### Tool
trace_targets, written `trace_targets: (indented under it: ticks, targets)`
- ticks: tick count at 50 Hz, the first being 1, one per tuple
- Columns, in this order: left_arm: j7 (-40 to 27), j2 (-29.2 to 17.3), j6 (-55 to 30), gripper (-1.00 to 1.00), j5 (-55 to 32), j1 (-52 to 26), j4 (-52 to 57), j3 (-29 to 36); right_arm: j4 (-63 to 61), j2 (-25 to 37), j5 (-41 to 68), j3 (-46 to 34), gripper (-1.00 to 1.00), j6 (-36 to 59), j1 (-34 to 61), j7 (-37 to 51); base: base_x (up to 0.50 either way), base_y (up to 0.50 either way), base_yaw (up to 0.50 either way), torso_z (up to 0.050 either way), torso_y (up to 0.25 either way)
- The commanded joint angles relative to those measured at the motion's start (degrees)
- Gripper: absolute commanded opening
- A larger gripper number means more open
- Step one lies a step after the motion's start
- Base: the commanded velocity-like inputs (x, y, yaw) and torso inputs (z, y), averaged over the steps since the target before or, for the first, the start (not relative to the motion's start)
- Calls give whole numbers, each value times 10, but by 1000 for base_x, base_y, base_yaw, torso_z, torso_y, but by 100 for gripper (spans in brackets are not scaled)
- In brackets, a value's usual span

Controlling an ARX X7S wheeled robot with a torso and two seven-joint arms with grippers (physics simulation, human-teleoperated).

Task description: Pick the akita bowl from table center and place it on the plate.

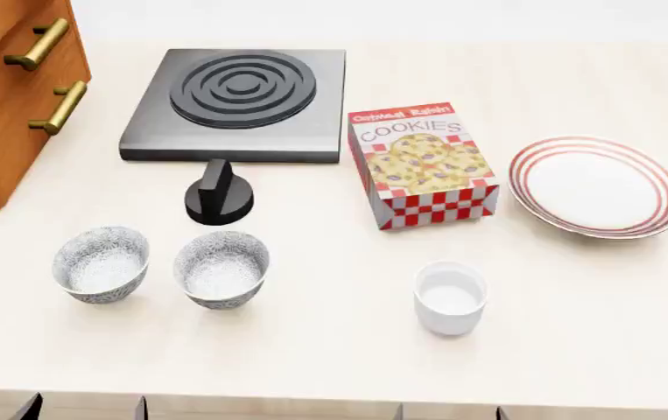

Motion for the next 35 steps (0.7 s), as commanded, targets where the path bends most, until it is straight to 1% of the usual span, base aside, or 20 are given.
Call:
trace_targets:
  ticks: [1, 2, 3, 4, 7, 10, 15, 35]
  targets:
    - [2, -12, -12, 100, -11, 4, 19, 16, 7, 8, 18, -11, 100, 5, 5, 7, 0, 0, 0, 0, 0]
    - [-14, -19, -2, 100, 21, 1, 12, 28, 15, 8, 44, -9, 100, 2, 7, 1, 0, 0, 0, 0, 0]
    - [-87, -50, 177, 100, 15, 224, -52, -8, 361, 124, -869, -152, 100, -482, -260, 716, 0, 0, 0, 0, 0]
    - [1, -9, -8, 100, 7, 1, 13, 14, 21, 4, 33, -4, 100, 1, 9, -6, 0, 0, 0, 0, 0]
    - [-8, -15, -16, 100, 1, 5, 27, 23, 16, 13, 43, -13, 100, 5, 9, 4, 0, 0, 0, 0, 0]
    - [-13, -20, -1, 100, -6, -2, 3, 28, 19, 19, 48, -20, 100, 2, 10, 9, 0, 0, 0, 0, 0]
    - [-22, -26, -14, 100, -14, 2, 22, 34, 21, 25, 55, -28, 100, 0, 10, 17, 0, 0, 0, 0, 0]
    - [-37, -45, -13, 100, -33, -6, 10, 54, 32, 41, 74, -46, 100, -9, 15, 38, 0, 0, 0, 0, 0]
